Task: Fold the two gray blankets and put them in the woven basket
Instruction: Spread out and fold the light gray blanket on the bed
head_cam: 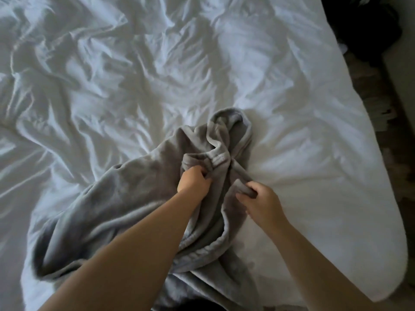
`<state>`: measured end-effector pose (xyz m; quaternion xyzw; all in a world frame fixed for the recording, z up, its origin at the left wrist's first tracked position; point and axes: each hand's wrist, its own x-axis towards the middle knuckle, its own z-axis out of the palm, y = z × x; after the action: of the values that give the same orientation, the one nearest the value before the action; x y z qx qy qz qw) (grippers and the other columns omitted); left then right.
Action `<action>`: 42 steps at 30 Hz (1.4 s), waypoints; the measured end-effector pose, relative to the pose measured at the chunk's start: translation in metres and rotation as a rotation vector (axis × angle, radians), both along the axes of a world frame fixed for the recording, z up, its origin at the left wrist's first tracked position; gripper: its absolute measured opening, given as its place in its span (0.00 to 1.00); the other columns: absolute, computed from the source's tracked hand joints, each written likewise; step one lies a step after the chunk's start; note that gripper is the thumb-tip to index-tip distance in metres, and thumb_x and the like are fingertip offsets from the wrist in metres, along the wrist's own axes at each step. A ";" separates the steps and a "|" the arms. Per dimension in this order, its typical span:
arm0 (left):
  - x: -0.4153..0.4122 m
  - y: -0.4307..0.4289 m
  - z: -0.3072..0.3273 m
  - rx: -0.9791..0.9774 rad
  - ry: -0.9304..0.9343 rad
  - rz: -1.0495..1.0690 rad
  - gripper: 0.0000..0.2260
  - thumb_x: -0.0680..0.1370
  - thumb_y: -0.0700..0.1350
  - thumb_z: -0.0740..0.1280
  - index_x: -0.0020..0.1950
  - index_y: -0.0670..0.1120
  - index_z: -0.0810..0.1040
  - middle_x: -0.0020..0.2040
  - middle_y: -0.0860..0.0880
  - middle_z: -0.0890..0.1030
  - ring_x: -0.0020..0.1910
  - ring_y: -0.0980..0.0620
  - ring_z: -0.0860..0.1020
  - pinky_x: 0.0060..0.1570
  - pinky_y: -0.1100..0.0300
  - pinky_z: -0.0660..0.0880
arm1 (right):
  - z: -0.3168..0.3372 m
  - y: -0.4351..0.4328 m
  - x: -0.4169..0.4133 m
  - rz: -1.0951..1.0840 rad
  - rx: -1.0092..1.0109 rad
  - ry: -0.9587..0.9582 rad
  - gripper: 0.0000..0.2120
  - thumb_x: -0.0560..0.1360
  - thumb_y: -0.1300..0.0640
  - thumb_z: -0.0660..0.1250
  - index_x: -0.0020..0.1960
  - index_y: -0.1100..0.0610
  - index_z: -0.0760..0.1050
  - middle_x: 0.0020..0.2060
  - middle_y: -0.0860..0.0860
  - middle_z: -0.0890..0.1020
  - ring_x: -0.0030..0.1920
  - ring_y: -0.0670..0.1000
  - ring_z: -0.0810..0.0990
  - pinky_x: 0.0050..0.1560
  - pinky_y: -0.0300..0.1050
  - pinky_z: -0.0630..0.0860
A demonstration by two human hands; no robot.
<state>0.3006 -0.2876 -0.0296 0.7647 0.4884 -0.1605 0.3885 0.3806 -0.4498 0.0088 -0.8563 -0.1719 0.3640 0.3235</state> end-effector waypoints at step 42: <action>-0.252 0.105 0.500 0.286 -1.224 0.506 0.04 0.75 0.44 0.68 0.41 0.47 0.81 0.36 0.50 0.83 0.37 0.55 0.80 0.42 0.60 0.77 | 0.353 0.200 -0.064 1.260 -0.410 -0.299 0.06 0.72 0.61 0.68 0.48 0.61 0.75 0.34 0.53 0.71 0.32 0.49 0.70 0.30 0.37 0.74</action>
<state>0.0488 -0.1831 0.4708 0.6237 0.3608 0.4635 0.5157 0.3166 -0.2499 0.3618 -0.6779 -0.6082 0.3861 -0.1464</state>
